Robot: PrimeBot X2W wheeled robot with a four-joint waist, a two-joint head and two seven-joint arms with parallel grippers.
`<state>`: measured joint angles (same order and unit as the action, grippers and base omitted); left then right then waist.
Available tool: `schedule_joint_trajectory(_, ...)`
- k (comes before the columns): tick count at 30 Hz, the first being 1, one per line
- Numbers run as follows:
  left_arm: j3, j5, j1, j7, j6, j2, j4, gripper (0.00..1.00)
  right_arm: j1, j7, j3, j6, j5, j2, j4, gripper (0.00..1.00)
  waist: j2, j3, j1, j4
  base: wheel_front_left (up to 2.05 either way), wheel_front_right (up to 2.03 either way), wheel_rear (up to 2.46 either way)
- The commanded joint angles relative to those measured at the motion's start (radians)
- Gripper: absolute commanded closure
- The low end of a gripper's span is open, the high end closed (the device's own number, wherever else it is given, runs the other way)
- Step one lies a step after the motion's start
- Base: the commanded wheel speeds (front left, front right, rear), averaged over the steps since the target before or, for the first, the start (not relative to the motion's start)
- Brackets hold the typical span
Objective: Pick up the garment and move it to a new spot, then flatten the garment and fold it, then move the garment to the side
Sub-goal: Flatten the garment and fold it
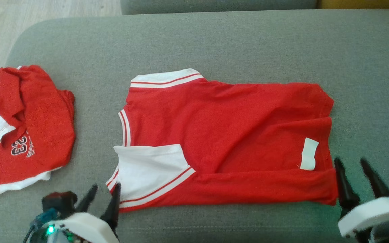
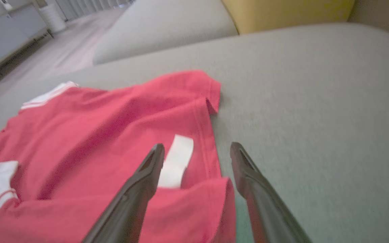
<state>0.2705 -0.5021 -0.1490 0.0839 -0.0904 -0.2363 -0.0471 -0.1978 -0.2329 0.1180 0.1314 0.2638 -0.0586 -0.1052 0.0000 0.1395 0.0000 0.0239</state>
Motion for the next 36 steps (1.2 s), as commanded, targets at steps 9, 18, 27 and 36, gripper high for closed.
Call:
schedule_joint_trajectory(9,-0.074,0.133,0.143,-0.216,-0.053,-0.02,0.119,0.0,0.109,0.131,-0.07,-0.001,-0.066,-0.02,-0.168,0.0,0.0,-0.016,0.0,-0.003,0.0,0.0,0.0)
schedule_joint_trajectory(18,-0.074,0.141,0.182,-0.229,-0.06,-0.023,0.121,0.0,0.135,0.118,-0.101,-0.001,-0.07,-0.018,-0.204,0.0,0.0,-0.012,0.0,-0.019,0.0,0.0,0.0)
schedule_joint_trajectory(27,-0.021,0.108,0.393,-0.215,0.032,0.004,0.009,0.0,0.161,0.118,-0.098,-0.001,-0.069,-0.006,-0.206,0.0,0.0,0.08,0.0,-0.025,0.0,0.0,0.0)
schedule_joint_trajectory(36,0.036,0.114,0.766,-0.255,0.13,0.073,-0.344,0.0,0.217,0.129,-0.128,-0.001,-0.065,0.003,-0.173,0.0,0.0,0.189,0.0,-0.076,0.0,0.0,0.0)
